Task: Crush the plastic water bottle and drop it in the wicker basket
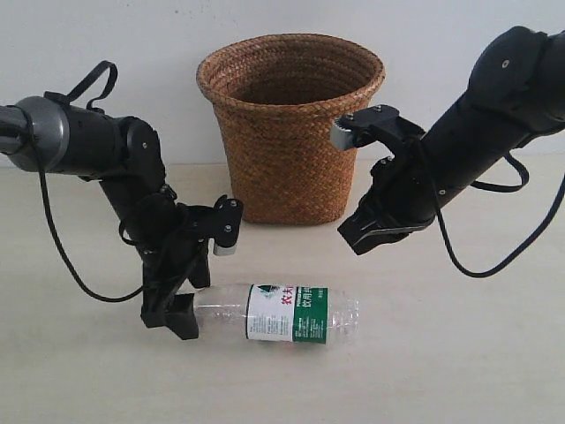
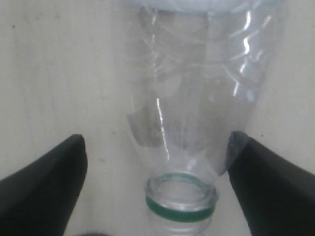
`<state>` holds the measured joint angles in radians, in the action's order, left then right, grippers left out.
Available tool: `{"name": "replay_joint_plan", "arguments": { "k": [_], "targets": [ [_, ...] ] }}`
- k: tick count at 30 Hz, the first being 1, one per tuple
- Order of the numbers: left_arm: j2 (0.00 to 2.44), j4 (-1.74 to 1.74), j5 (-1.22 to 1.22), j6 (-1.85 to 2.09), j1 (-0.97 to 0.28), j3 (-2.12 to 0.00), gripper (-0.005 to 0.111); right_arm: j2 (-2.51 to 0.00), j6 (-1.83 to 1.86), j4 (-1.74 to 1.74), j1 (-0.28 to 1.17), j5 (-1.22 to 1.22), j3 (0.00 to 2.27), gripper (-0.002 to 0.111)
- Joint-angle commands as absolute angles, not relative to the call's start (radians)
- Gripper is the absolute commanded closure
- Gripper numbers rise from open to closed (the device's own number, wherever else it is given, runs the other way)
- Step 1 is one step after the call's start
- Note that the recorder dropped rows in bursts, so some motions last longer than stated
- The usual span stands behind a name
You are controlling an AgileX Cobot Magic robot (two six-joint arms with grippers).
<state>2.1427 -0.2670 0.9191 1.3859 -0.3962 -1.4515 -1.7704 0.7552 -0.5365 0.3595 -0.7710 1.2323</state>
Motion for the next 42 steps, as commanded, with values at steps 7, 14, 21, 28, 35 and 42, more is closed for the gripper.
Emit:
{"name": "replay_joint_plan", "arguments": {
  "k": [7, 14, 21, 28, 35, 42],
  "targets": [
    [2.153, -0.252, 0.906, 1.344, -0.404, -1.452, 0.092, -1.767, 0.755, -0.532, 0.361, -0.787, 1.237, 0.108],
    [2.153, -0.183, 0.987, 1.198, -0.436, -1.452, 0.103, -1.791, 0.539, -0.356, 0.361, -0.958, 1.369, 0.108],
    [2.153, -0.138, 0.962, 1.131, -0.533, -1.452, 0.103, -1.923, 0.54, -0.345, 0.428, -0.971, 1.383, 0.108],
    [2.153, -0.138, 0.949, 1.117, -0.535, -1.452, 0.103, -2.058, 0.578, -0.377, 0.438, -0.947, 1.383, 0.108],
    [2.153, -0.14, 0.943, 1.117, -0.535, -1.452, 0.103, -2.224, 0.565, -0.367, 0.438, -0.947, 1.408, 0.108],
    [2.153, -0.14, 0.941, 1.126, -0.535, -1.452, 0.103, -2.333, 0.526, -0.355, 0.438, -1.054, 1.469, 0.108]
  ]
}}
